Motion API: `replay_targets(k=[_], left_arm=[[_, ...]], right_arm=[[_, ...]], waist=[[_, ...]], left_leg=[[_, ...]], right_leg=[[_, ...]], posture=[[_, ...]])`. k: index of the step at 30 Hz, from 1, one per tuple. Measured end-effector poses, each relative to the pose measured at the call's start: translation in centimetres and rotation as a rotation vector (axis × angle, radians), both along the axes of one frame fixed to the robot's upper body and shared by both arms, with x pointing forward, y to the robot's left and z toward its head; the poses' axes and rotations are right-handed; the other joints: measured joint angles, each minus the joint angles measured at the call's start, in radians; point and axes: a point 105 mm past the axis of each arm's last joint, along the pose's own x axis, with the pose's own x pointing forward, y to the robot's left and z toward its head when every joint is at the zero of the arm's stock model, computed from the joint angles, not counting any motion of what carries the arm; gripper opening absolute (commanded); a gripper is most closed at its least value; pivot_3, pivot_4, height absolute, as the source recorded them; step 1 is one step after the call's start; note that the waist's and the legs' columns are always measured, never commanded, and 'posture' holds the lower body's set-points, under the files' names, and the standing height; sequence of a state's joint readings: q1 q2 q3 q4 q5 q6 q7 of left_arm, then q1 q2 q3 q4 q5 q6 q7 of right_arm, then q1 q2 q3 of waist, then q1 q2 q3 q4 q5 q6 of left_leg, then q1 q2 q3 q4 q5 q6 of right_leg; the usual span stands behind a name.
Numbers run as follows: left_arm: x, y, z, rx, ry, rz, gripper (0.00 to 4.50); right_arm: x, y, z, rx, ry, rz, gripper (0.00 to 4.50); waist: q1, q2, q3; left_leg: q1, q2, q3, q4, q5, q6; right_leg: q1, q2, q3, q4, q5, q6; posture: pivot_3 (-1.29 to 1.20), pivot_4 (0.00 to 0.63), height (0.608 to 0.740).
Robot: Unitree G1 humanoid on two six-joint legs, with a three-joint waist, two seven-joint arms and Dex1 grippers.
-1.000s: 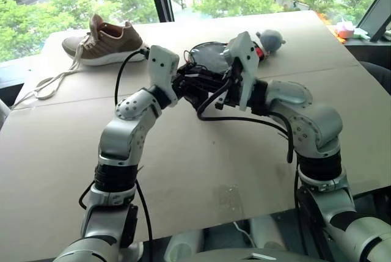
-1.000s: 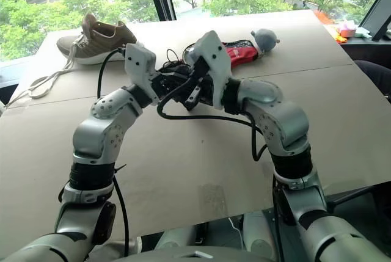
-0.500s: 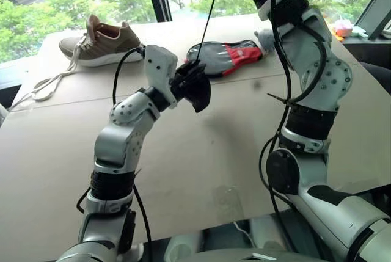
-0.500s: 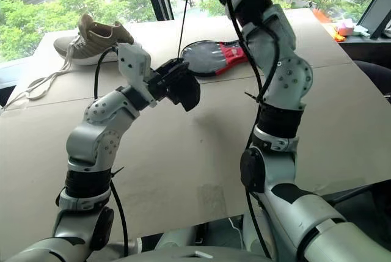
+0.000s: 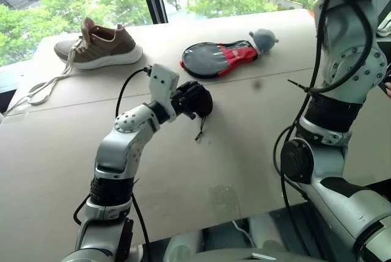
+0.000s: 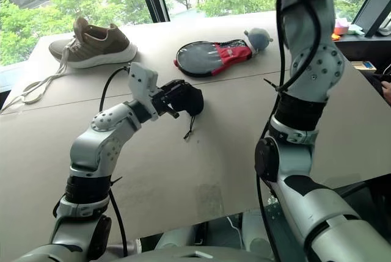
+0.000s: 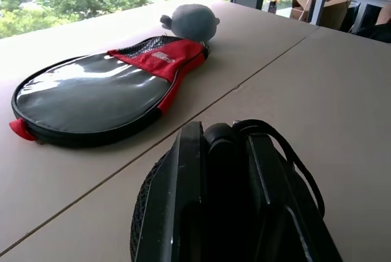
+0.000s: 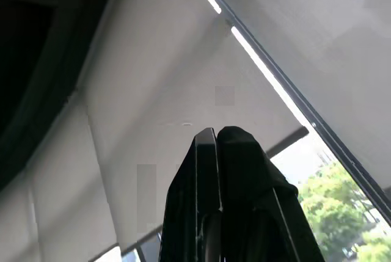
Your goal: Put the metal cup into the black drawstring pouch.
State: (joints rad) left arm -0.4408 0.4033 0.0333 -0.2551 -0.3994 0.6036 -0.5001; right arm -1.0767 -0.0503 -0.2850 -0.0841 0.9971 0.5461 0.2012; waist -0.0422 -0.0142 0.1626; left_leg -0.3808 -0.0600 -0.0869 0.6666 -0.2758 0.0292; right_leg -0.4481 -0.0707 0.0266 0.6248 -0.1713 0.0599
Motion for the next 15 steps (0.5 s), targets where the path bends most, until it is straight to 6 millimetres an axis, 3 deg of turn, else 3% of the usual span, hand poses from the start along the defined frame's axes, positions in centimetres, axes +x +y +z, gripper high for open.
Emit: replay_targets(k=[1,2,7,9,12,15], left_arm=[[-0.2,0.2,0.0,-0.027,0.014,-0.009,0.66],[-0.4,0.4,0.0,-0.041,0.024,-0.015,1.17],[-1.8,2.0,-0.2,-0.033,0.039,-0.029,3.19],[-2.9,3.5,-0.9,-0.026,0.071,-0.028,3.19],[-6.5,6.2,-3.3,-0.04,0.227,-0.068,3.19],[-11.0,9.4,-7.2,0.009,0.458,-0.077,3.19]], right_arm=[[0.6,1.2,-2.6,-0.097,0.05,0.002,0.01],[0.8,1.7,-3.8,-0.131,0.078,0.009,0.0],[-0.1,2.4,-5.0,-0.226,0.051,0.019,0.0],[-0.4,2.1,-5.7,-0.26,0.048,0.019,0.0],[0.1,0.4,-9.0,-0.374,0.109,0.001,0.0],[0.6,-2.1,-13.5,-0.523,0.191,-0.04,0.0]], waist=[[-0.002,0.0,0.0],[-0.002,0.0,0.0],[0.002,0.0,0.0],[0.001,0.0,0.0],[0.0,0.0,0.0],[0.001,0.002,0.001]], left_leg=[[0.0,0.0,0.001,0.0,0.0,0.0],[-0.001,0.0,0.001,0.0,0.0,0.0],[-0.002,0.0,-0.001,0.0,0.0,-0.001],[-0.002,0.0,0.0,-0.001,0.0,0.0],[-0.001,0.001,0.001,-0.002,0.0,0.0],[-0.001,0.001,0.002,-0.002,-0.002,0.004]], right_leg=[[-0.001,0.0,0.001,0.0,0.0,0.0],[-0.001,0.0,0.001,0.0,0.0,0.0],[-0.001,0.0,0.0,-0.003,0.0,0.0],[-0.001,0.0,0.0,-0.004,0.0,0.0],[-0.001,0.0,0.0,-0.006,0.0,0.0],[0.0,0.0,0.0,-0.007,0.0,0.0]], posture=[[0.0,0.15,0.74],[0.0,0.15,0.74],[0.0,0.15,0.74],[0.0,0.15,0.74],[0.0,0.15,0.74],[0.0,0.15,0.74]])
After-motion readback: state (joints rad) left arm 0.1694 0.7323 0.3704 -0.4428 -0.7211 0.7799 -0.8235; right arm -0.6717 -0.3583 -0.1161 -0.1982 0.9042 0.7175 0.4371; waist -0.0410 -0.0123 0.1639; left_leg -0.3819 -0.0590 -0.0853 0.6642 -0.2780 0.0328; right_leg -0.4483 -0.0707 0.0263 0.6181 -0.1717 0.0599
